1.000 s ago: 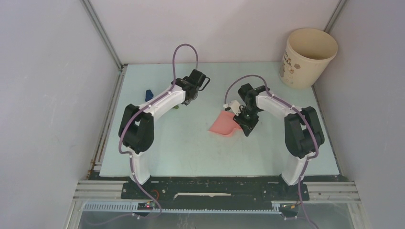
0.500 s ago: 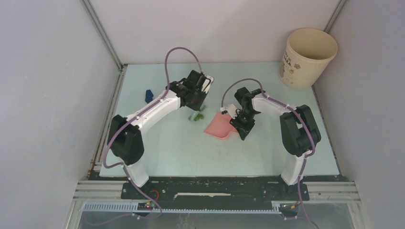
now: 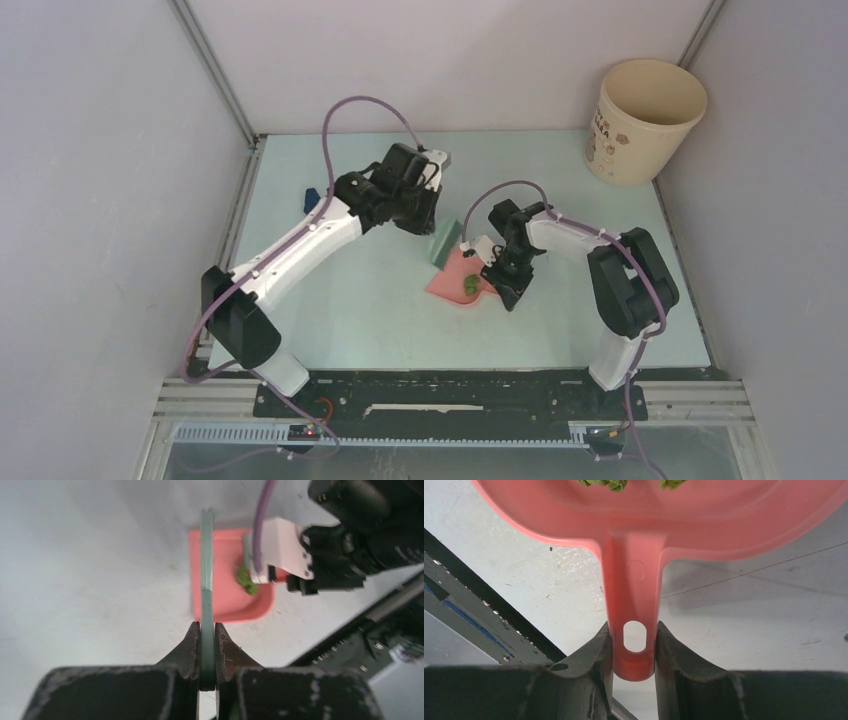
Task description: Sweep away the paper scraps from the table
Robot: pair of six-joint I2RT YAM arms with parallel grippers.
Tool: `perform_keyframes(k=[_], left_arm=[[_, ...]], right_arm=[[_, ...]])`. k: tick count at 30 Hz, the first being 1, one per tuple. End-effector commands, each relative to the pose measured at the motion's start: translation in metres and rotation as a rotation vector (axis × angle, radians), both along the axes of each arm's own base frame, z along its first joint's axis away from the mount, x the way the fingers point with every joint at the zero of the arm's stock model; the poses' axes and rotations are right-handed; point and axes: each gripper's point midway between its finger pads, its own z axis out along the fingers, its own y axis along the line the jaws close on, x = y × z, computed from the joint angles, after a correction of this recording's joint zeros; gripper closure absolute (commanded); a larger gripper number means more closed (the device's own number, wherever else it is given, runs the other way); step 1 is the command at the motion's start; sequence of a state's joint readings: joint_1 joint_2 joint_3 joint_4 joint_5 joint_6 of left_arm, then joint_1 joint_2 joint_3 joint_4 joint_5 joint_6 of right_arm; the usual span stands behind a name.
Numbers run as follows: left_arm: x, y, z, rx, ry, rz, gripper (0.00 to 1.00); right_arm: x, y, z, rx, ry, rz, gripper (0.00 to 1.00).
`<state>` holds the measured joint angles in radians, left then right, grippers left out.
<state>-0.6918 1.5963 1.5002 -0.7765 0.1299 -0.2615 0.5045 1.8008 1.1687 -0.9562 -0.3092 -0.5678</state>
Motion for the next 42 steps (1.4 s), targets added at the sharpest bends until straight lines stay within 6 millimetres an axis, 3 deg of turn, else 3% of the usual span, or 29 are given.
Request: perform_keyframes(k=[1, 5, 11, 15, 20, 23, 26, 31, 37, 42], left_arm=[[0.031, 0.065, 0.069, 0.249, -0.286, 0.117, 1.0], [0.062, 0.125, 0.081, 0.566, -0.41, 0.206, 1.0], [0.11, 0.199, 0.069, 0.937, -0.411, 0.349, 1.0], [0.139, 0.24, 0.04, 0.979, -0.318, 0.453, 1.0], [0.161, 0.285, -0.014, 1.003, -0.212, 0.548, 1.0], [0.167, 0.296, -0.041, 1.006, -0.154, 0.546, 1.0], [0.171, 0.284, -0.061, 0.938, -0.116, 0.494, 1.0], [0.164, 0.234, -0.074, 0.74, -0.077, 0.378, 1.0], [0.129, 0.174, -0.07, 0.686, -0.1, 0.231, 1.0], [0.087, 0.118, -0.07, 0.533, -0.068, 0.134, 1.0]], right_arm=[[0.0, 0.003, 0.009, 0.034, -0.028, -0.034, 1.0], [0.0, 0.005, 0.01, 0.048, -0.022, -0.043, 1.0], [0.001, 0.0, 0.011, 0.026, -0.033, -0.044, 1.0], [0.002, -0.003, 0.014, 0.018, -0.044, -0.05, 1.0], [0.0, -0.004, 0.019, -0.003, -0.068, -0.04, 1.0], [-0.005, -0.003, 0.019, -0.012, -0.053, -0.026, 1.0], [-0.005, -0.001, 0.018, -0.01, -0.052, -0.022, 1.0], [-0.004, -0.002, 0.015, -0.024, -0.059, -0.013, 1.0], [-0.003, -0.003, 0.01, -0.048, -0.062, -0.005, 1.0], [-0.001, -0.006, 0.007, -0.069, -0.064, -0.012, 1.0]])
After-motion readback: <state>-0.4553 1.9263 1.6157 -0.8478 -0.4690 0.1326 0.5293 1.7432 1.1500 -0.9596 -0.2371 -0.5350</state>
